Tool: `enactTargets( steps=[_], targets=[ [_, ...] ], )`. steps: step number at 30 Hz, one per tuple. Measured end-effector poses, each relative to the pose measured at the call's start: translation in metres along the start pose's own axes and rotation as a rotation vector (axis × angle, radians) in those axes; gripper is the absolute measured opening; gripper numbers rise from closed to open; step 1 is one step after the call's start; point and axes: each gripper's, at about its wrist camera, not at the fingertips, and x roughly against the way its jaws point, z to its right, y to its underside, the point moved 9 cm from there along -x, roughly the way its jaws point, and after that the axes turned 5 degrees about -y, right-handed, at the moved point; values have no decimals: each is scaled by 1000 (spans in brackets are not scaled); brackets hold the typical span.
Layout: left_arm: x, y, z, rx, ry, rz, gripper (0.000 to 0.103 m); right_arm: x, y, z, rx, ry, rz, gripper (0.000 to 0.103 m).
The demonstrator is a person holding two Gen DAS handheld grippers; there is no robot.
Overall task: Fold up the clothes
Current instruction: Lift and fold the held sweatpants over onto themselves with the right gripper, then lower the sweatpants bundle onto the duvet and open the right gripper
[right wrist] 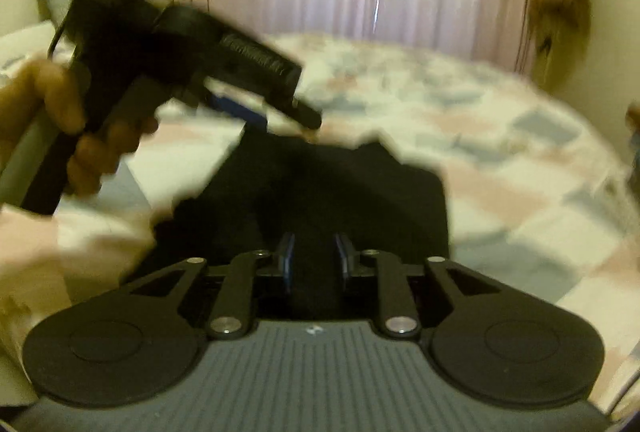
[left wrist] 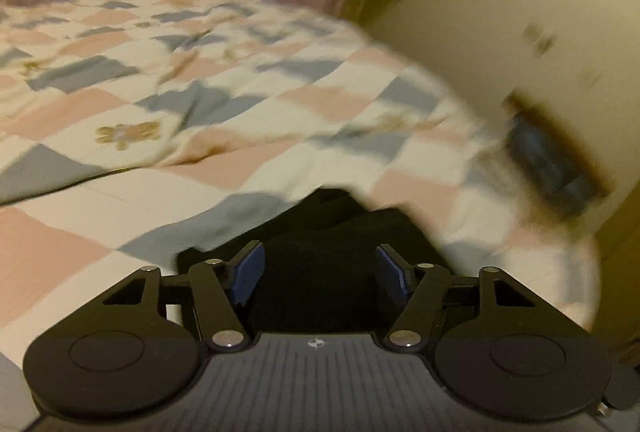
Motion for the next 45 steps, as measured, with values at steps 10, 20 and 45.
enactTargets(
  steps=[10,20,45],
  targets=[
    [30,25,-39,92,-80,6,63,-2,1,-32,117,-20,13,28],
    [49,70,-2,-30,-119,-102,57,25,16,-27,17,-47,12,29],
    [166,124,14,76,-267,-134,86,113,25,19,-446,36,24,74]
  ],
)
